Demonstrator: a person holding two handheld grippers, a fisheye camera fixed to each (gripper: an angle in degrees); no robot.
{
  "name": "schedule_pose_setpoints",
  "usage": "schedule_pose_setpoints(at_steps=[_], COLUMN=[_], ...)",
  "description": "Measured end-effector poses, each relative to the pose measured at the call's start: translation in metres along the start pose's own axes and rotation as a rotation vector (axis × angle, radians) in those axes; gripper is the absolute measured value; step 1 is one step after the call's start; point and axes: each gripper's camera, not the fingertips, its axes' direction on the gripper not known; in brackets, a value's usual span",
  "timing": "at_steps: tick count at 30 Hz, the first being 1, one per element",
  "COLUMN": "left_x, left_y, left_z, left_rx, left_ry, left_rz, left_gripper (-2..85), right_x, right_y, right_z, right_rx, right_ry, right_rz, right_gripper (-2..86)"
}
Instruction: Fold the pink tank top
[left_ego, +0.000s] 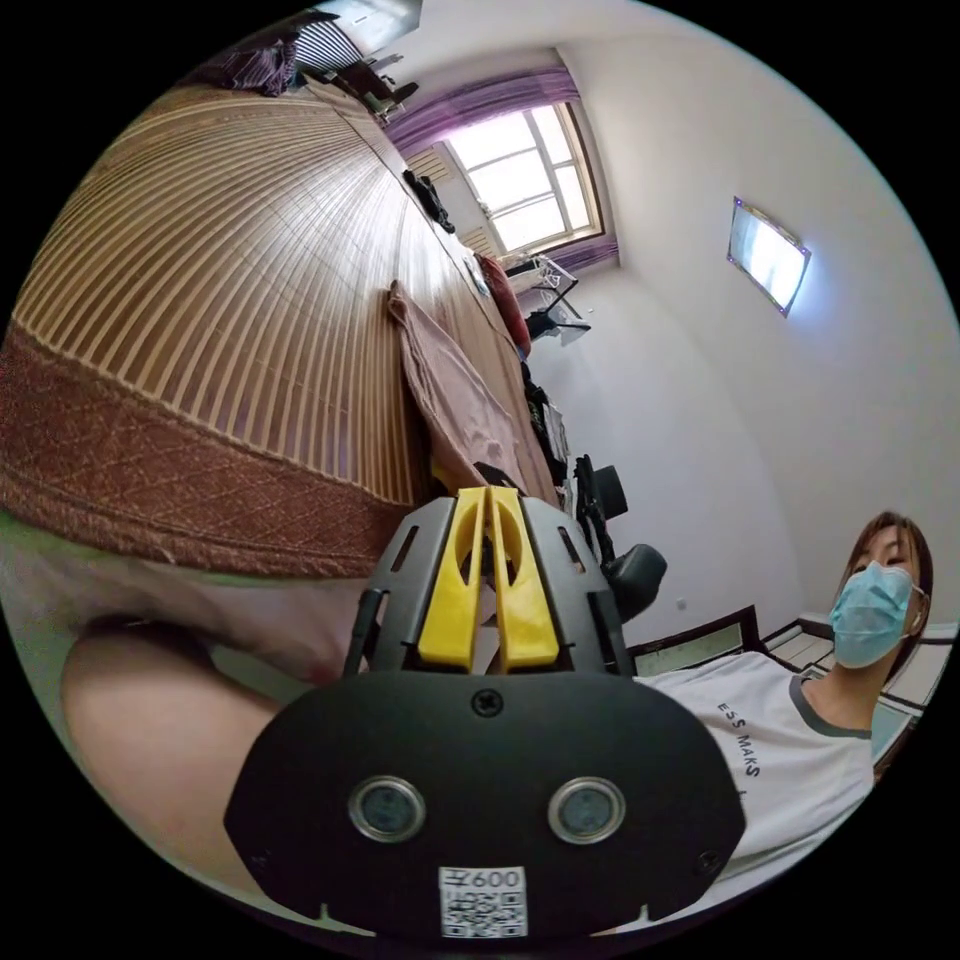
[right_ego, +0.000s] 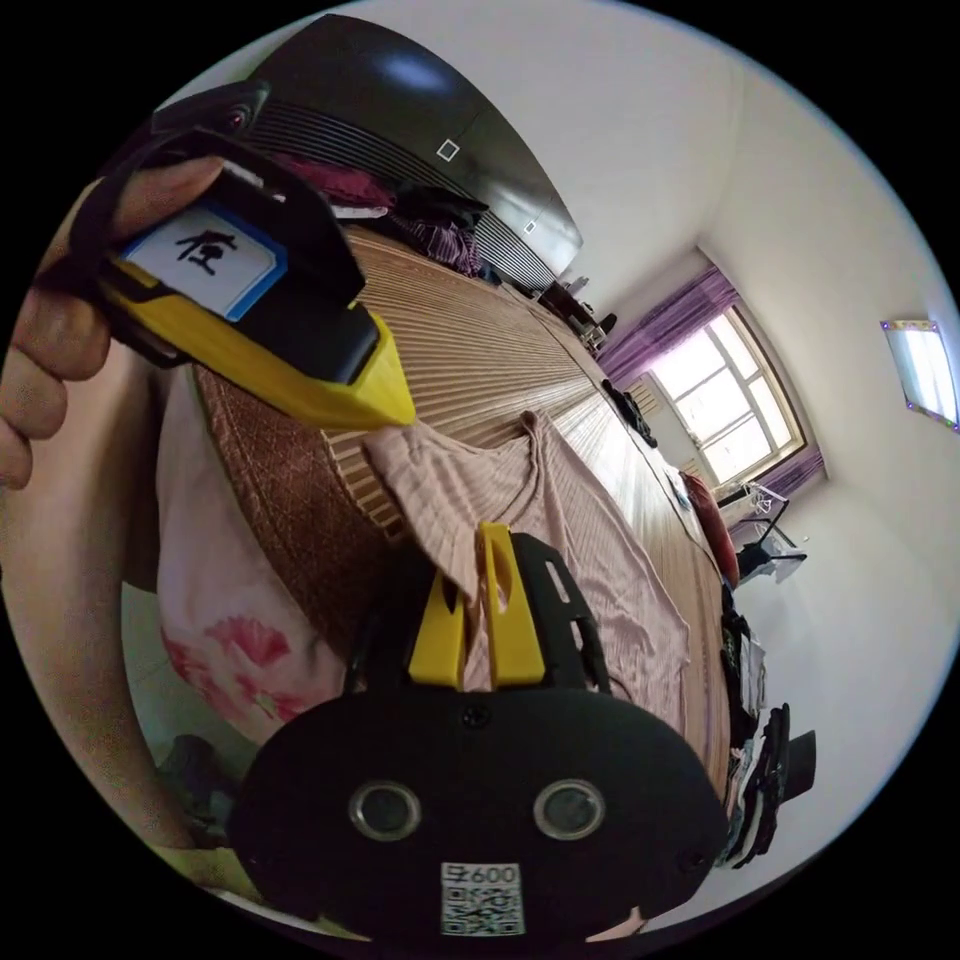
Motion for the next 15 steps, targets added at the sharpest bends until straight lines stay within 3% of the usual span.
schedule_pose_setpoints(at_steps=[6,9,15], left_x=[-0.039,-0.040,-0.077], left_y=[-0.028,-0.081,-0.226], left_z=[0.001,0.007,0.103], left_rx=[-0.051,-0.022,-0.117], left_ry=[-0.007,-0.089,-0.114], left_rz=[-0.055,0.027,0.128], left_gripper=[8.2,12.0,16.1], right_x=[-0.032,-0.042,-0.049], right_y=[-0.018,-0.034,-0.079], right_z=[0.001,-0.004,-0.026], right_rx=[0.015,0.026,0.036], right_ry=[0.069,0.082,0.072], right_rz=[-0.052,-0.058,-0.046], right_gripper=[-0.8,-0.8,-0.8])
